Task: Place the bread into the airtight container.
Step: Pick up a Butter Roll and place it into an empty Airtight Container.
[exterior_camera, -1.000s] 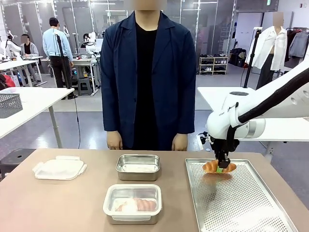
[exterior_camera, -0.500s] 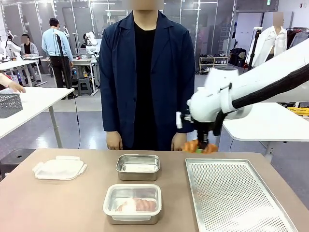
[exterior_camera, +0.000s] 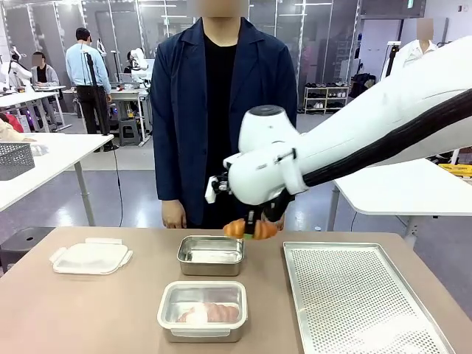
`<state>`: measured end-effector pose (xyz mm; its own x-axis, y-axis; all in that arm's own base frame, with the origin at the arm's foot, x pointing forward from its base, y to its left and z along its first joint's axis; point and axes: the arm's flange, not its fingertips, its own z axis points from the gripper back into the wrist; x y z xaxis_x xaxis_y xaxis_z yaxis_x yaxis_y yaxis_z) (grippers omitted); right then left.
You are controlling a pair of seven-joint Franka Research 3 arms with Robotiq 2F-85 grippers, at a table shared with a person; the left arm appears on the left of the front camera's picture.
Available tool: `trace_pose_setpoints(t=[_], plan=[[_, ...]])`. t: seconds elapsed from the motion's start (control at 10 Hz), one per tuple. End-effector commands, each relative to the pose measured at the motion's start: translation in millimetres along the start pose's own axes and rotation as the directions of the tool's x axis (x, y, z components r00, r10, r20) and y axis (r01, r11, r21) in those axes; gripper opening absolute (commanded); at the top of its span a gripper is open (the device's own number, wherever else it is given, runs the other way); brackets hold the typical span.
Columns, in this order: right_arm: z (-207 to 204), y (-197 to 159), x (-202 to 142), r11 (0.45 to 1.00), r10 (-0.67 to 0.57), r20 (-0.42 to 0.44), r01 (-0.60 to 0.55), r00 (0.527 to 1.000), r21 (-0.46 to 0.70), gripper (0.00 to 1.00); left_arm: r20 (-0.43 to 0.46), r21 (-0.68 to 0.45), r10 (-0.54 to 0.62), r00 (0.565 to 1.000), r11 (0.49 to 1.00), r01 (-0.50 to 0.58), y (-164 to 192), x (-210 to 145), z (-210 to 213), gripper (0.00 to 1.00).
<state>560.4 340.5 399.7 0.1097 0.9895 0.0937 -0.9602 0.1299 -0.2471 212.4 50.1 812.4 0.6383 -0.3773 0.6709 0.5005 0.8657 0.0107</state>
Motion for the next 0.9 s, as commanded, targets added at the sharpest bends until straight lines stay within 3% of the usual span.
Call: trace_pose_setpoints(t=[0.0, 0.6, 0.7, 0.8], plan=[[-11.2, -14.0, 42.9, 0.999, -0.026, -0.029, 0.027, 0.999, 0.026, 0.44, -0.003, 0.001, -0.01, 1.0, 1.0, 0.01, -0.2, -0.1, 0.5, 1.0], [-37.5, -7.2, 95.5, 0.995, -0.061, -0.053, 0.065, 0.997, 0.08, 0.44, -0.003, 0.001, -0.01, 1.0, 1.0, 0.01, -0.2, -0.1, 0.5, 1.0], [-42.4, -6.6, 95.4, 0.995, -0.064, -0.057, 0.069, 0.996, 0.078, 0.5, -0.003, 0.001, -0.01, 1.0, 1.0, 0.01, -0.2, -0.1, 0.5, 1.0], [-49.2, -8.4, 91.3, 0.992, -0.067, -0.056, 0.072, 0.996, 0.099, 0.73, -0.003, 0.001, -0.01, 1.0, 1.0, 0.01, -0.2, -0.1, 0.5, 1.0]])
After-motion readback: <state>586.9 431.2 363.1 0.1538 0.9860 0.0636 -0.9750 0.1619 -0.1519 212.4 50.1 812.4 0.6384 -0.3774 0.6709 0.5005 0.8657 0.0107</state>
